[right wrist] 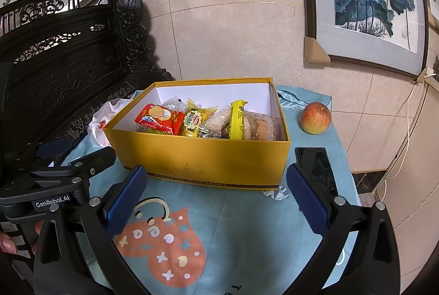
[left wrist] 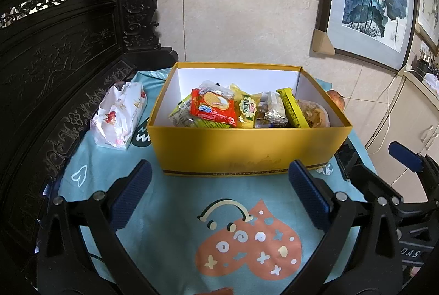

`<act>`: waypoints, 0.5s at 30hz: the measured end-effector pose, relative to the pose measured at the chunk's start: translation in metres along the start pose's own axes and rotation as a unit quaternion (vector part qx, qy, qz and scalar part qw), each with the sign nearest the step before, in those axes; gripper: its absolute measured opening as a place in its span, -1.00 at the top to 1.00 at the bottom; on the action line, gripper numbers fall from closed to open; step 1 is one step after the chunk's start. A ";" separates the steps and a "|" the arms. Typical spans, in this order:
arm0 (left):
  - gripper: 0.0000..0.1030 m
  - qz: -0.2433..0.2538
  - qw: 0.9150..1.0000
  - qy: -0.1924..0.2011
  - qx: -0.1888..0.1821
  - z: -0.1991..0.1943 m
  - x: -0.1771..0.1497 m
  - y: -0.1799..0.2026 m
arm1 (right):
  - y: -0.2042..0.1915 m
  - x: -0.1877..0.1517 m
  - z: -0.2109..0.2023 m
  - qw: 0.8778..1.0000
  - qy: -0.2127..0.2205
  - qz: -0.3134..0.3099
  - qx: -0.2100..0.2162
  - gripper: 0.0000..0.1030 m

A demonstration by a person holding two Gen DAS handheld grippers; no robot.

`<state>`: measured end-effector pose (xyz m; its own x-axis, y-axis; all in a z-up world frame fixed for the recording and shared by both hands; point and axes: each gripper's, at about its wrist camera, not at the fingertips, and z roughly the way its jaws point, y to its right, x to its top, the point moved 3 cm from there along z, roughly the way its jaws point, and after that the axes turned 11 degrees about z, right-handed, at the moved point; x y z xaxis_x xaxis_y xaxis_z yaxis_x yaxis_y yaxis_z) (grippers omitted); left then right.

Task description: Organize snacks

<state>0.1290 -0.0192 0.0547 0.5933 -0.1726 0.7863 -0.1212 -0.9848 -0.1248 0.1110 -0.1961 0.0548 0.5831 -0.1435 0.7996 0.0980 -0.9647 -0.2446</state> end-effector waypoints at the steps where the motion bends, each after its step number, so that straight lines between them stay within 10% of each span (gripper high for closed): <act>1: -0.96 0.000 1.000 0.000 0.001 0.000 0.000 0.000 | 0.000 0.000 0.000 1.000 0.000 0.000 0.000 -0.97; 15: -0.96 -0.015 1.000 -0.008 0.002 0.003 -0.005 -0.006 | 0.000 -0.002 0.001 1.000 -0.002 0.000 0.000 -0.97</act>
<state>0.1295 -0.0126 0.0497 0.6096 -0.1426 0.7797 -0.0996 -0.9897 -0.1032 0.1108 -0.1959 0.0531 0.5858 -0.1419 0.7979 0.0983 -0.9648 -0.2438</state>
